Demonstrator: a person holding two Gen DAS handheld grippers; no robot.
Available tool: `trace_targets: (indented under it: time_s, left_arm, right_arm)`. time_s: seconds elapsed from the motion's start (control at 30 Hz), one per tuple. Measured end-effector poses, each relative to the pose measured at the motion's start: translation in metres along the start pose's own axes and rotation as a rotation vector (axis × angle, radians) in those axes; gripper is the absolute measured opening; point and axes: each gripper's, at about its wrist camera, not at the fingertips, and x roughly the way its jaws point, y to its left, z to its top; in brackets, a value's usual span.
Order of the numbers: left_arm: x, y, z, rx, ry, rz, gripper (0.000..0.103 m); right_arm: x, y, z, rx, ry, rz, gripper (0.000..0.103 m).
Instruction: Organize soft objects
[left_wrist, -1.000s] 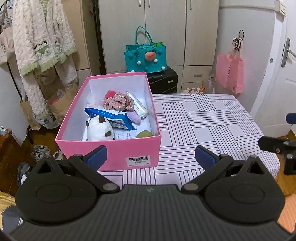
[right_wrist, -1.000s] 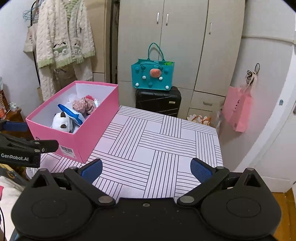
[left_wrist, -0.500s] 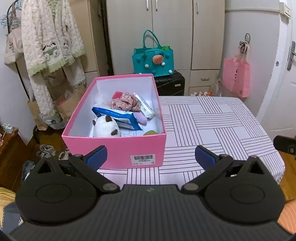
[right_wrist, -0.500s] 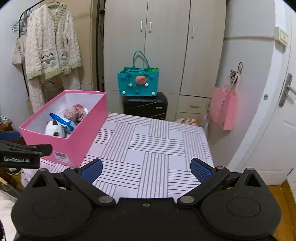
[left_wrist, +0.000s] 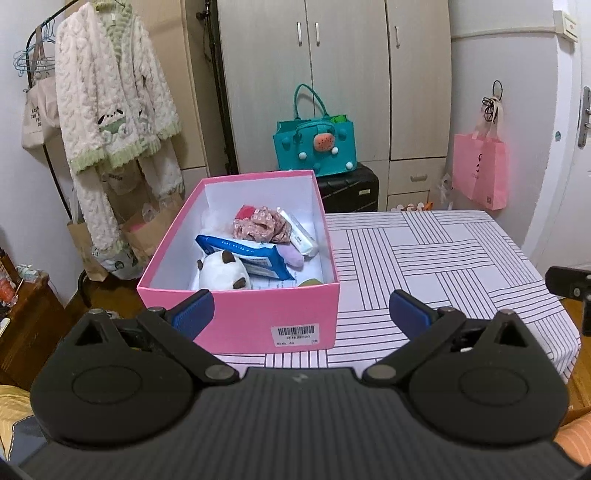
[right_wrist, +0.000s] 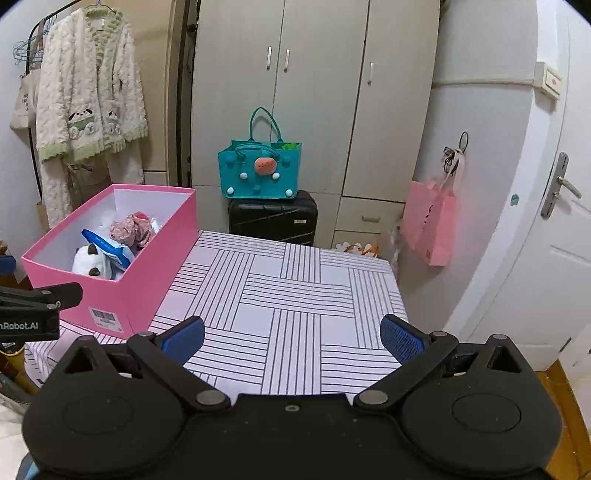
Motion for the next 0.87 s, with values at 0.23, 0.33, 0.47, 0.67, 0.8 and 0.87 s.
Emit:
trace_targets:
  time_s: [0.23,0.33,0.47,0.67,0.8,0.87]
  left_arm:
    - [0.0024,-0.0038,-0.0016,0.013,-0.011,-0.005,0.103]
    - [0.0006,-0.0049,-0.0040,0.020,-0.020,0.004,0.103]
    - [0.0003,-0.0035,-0.0050,0.013,-0.023,-0.003,0.103]
    - [-0.0008,-0.0035,-0.0058,0.013,-0.026,-0.004,0.103]
    - [-0.0007,-0.0029,-0.0063,0.012,-0.026,-0.005,0.103]
    - [-0.0006,-0.0028,-0.0063,0.012,-0.027,-0.002,0.103]
  right_arm:
    - [0.0053,0.0008,-0.0022,-0.001,0.005,-0.014,0.103]
    - [0.0068,0.0017,-0.0039,0.001,0.009,-0.015,0.103]
    - [0.0067,0.0023,-0.0053,0.002,0.010,-0.015,0.103]
    - [0.0060,0.0022,-0.0066,0.001,0.005,-0.019,0.103]
    - [0.0056,0.0018,-0.0077,0.004,0.006,-0.021,0.103]
    - [0.0050,0.0013,-0.0082,0.006,0.005,-0.021,0.103]
